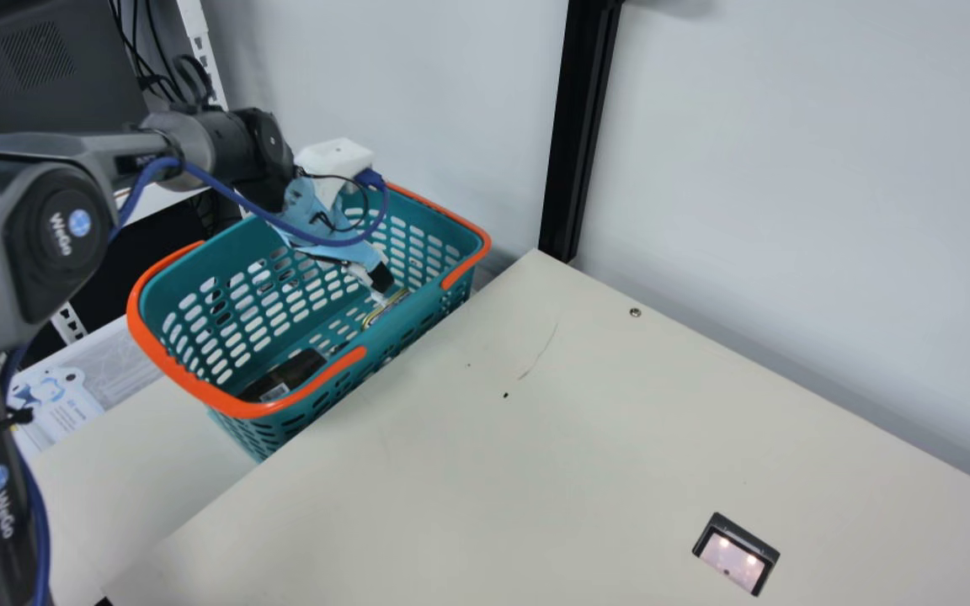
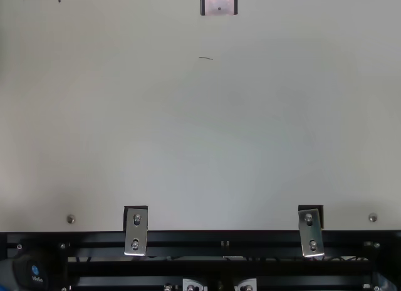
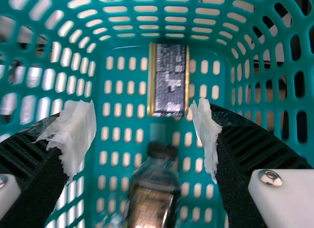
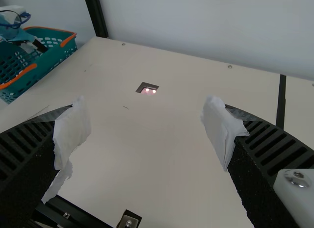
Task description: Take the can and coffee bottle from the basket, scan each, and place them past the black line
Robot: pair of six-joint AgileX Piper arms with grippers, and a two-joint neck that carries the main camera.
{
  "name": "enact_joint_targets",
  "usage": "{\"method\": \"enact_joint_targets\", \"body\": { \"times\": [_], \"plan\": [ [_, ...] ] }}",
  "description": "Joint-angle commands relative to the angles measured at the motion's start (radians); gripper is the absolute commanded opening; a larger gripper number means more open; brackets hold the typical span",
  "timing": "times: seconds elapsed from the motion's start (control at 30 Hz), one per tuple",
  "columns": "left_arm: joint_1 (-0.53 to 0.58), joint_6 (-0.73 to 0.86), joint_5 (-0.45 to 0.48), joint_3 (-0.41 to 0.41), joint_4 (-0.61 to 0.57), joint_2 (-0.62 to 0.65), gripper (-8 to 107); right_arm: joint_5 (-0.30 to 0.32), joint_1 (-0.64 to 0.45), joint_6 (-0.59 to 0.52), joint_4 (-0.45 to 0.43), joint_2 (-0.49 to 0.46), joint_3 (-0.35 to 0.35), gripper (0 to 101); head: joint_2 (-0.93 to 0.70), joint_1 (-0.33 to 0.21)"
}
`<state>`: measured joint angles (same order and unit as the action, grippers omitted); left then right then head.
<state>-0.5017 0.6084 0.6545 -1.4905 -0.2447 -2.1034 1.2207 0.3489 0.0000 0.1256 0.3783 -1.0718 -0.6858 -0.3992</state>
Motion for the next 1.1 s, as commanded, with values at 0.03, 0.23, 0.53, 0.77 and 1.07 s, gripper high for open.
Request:
{"method": "enact_joint_targets", "body": {
  "times": [0.03,0.23,0.53,0.77,1.07],
  "plan": [
    [0.009,-0.006,0.003,-0.019,-0.017,-0.053,90,0.000,0.000,0.000,0.000,0.000,0.000,101,-0.019,-0.037],
    [0.033,-0.025,0.002,-0.058,-0.004,-0.129,90,0.000,0.000,0.000,0.000,0.000,0.000,101,-0.019,-0.037],
    [0.063,-0.061,0.005,-0.147,0.052,-0.237,90,0.000,0.000,0.000,0.000,0.000,0.000,101,-0.019,-0.037],
    [0.070,-0.088,0.034,-0.262,0.103,-0.341,90,0.000,0.000,0.000,0.000,0.000,0.000,101,-0.019,-0.037],
    [0.078,-0.082,0.089,-0.404,0.097,-0.453,10,0.000,0.000,0.000,0.000,0.000,0.000,101,-0.019,-0.037]
  ]
}}
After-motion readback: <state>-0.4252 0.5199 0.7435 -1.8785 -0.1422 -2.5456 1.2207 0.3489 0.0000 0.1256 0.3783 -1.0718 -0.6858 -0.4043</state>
